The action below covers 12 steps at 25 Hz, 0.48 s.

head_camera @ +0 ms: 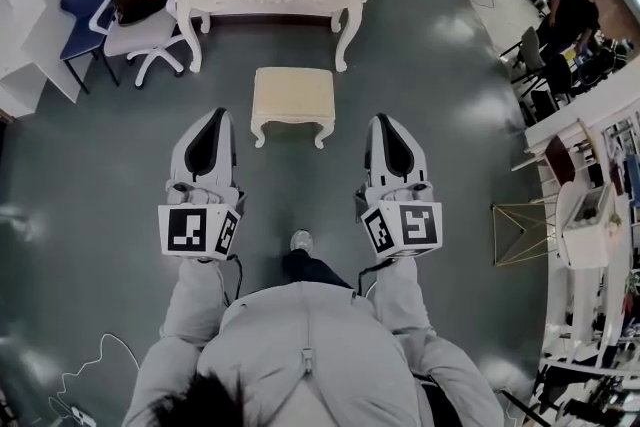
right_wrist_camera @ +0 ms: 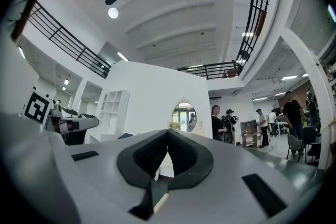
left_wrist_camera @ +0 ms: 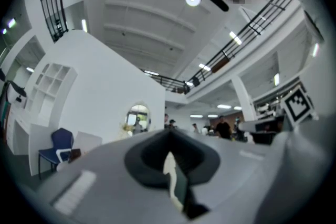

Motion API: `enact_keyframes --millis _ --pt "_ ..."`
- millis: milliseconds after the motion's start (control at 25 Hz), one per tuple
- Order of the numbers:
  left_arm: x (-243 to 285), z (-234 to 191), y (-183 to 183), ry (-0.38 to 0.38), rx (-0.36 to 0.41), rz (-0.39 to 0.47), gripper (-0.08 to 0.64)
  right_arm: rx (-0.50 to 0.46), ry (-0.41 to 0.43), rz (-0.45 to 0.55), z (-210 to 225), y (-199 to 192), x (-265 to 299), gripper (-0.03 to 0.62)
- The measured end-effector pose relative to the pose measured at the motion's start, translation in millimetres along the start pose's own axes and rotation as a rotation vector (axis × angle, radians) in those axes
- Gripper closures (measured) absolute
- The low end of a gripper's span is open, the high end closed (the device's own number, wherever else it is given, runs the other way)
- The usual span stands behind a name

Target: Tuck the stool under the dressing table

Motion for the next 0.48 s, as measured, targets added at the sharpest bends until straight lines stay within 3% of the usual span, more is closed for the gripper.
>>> enact_keyframes --millis 480 --pt "79.9 3.1 -36.8 0.026 0.012 0.011 0.551 0.007 0.035 0.011 61.3 -25.2 67.4 0.591"
Point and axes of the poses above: the fingertips, and each gripper's own axes: x forward along the fingers, z to its right, y out of its top, the point moved 10 cm from there along -x, backward along the fingers, and after that the axes turned 14 degrees about z, right-handed, at the moved point
